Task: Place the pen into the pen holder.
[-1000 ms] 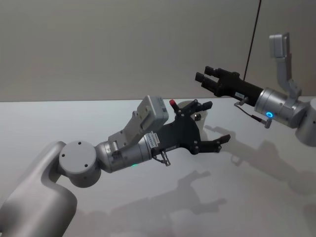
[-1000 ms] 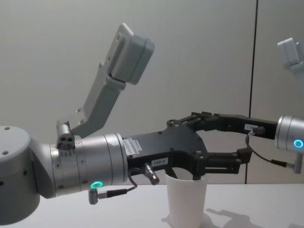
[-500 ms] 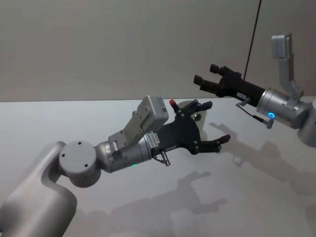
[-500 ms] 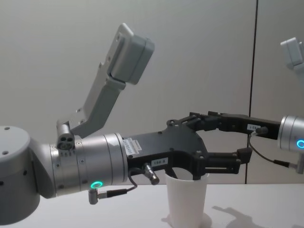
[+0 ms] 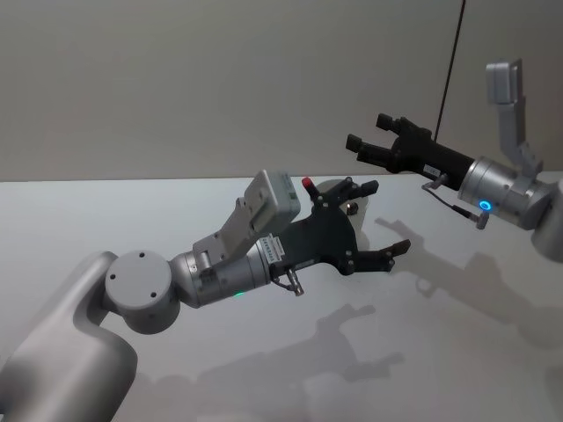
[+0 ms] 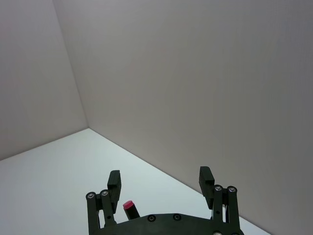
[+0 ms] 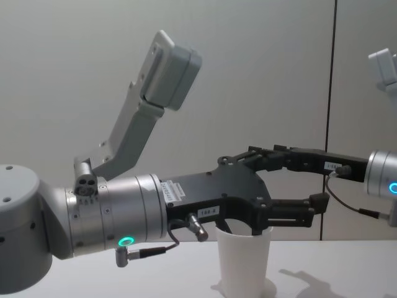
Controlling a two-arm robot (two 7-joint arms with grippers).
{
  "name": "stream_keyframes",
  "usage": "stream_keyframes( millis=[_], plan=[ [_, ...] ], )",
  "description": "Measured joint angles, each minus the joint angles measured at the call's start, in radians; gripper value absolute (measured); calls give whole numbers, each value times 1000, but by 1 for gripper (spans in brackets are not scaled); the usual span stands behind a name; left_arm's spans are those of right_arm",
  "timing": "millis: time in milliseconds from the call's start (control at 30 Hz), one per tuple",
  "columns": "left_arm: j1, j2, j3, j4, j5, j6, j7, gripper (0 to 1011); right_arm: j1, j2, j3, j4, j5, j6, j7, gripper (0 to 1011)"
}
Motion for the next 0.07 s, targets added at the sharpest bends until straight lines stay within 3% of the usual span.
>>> stream_keyframes(
  millis=[67],
  plan=[
    [0, 0, 0, 0, 0, 0, 0, 1004, 0, 0, 0, -1, 0, 0, 0, 1001]
  ],
)
